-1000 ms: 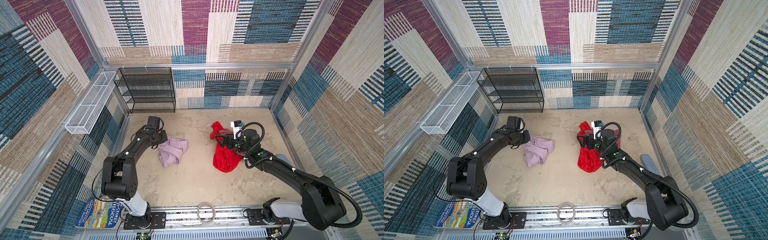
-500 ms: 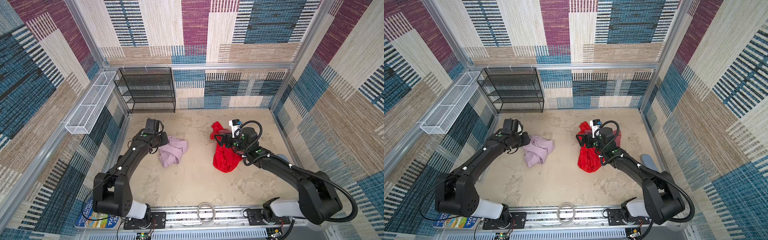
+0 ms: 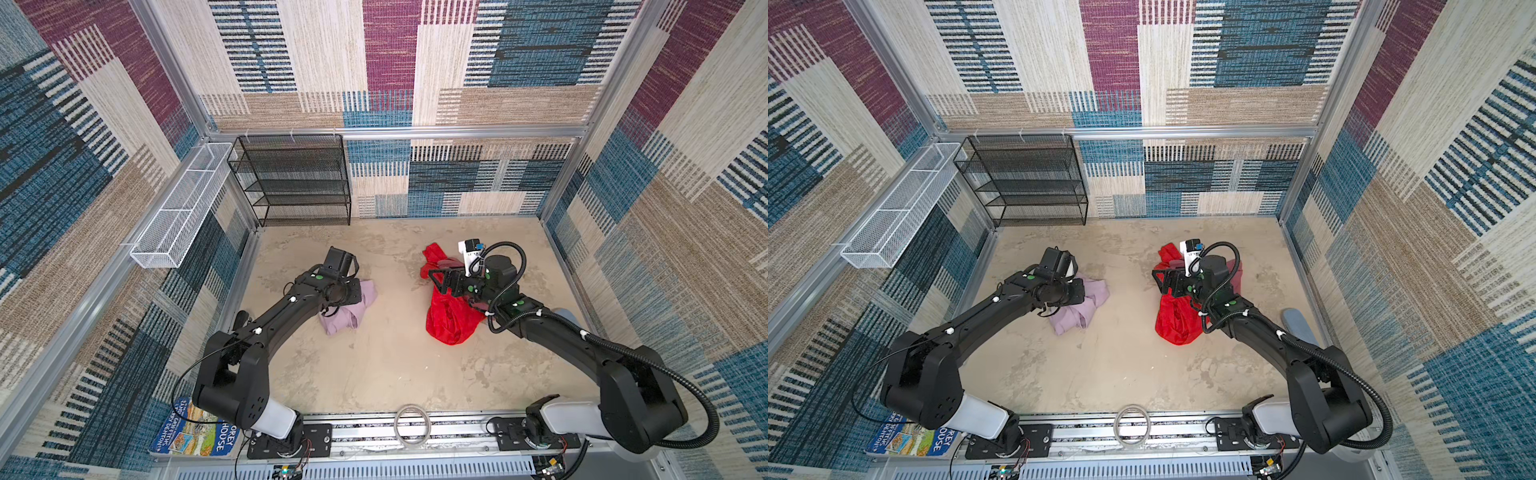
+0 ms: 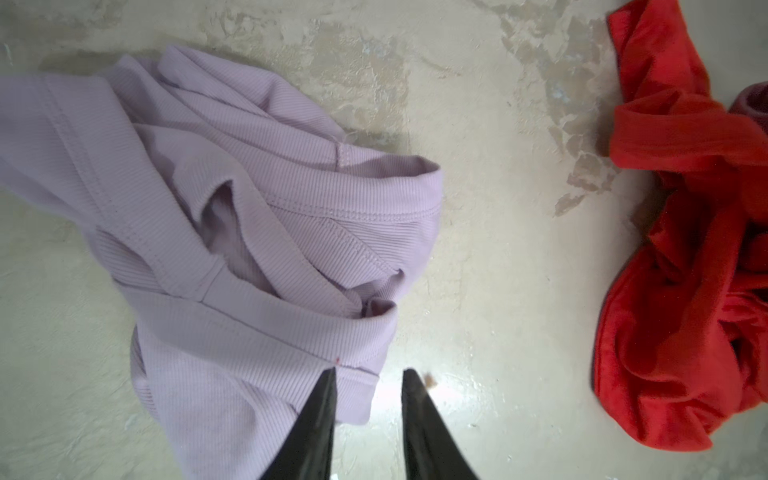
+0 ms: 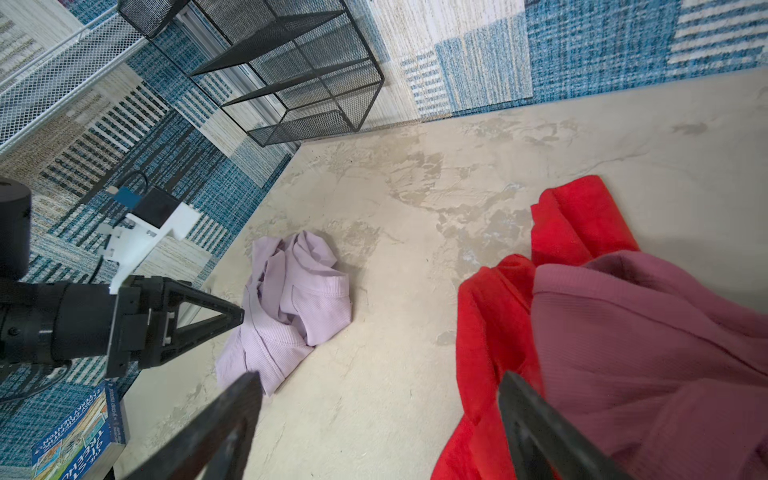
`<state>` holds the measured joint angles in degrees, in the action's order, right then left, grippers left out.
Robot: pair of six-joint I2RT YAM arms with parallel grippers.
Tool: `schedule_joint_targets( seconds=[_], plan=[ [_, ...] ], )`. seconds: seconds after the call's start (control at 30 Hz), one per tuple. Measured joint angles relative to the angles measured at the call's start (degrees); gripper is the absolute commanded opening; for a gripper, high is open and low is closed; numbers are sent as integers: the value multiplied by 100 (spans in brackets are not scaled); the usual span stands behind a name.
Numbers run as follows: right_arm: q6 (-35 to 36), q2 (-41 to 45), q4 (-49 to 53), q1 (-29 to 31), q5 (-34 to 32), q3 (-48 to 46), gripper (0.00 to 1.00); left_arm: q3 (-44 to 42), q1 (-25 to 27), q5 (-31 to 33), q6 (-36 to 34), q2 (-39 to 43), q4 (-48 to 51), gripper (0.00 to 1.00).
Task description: Pick out a specific cloth from the pile
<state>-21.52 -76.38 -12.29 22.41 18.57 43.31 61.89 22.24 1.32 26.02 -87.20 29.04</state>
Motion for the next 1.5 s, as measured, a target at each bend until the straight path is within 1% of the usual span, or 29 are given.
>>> schedule_joint_targets(
  seconds=[0.17,0.37,0.53,0.77,1.07,1.23,1.5],
  plan=[
    [44,68,55,0,-66,-13,92,-295,4,127,173,-9,-74,31],
    [42,245,70,0,-120,-164,92,-229,4,181,214,-177,-131,33],
    [63,258,101,0,-118,-157,92,-210,2,289,219,-295,-138,46],
    [63,468,111,0,-118,-260,92,-254,-2,413,249,-400,-264,46],
    [63,483,133,0,-118,-236,92,-166,-48,479,273,-772,-267,45],
    [63,481,138,0,-118,-227,92,-166,-219,518,273,-905,-271,45],
    [66,229,142,0,-118,-131,92,-140,-844,376,278,-1239,-457,43]
  ],
)
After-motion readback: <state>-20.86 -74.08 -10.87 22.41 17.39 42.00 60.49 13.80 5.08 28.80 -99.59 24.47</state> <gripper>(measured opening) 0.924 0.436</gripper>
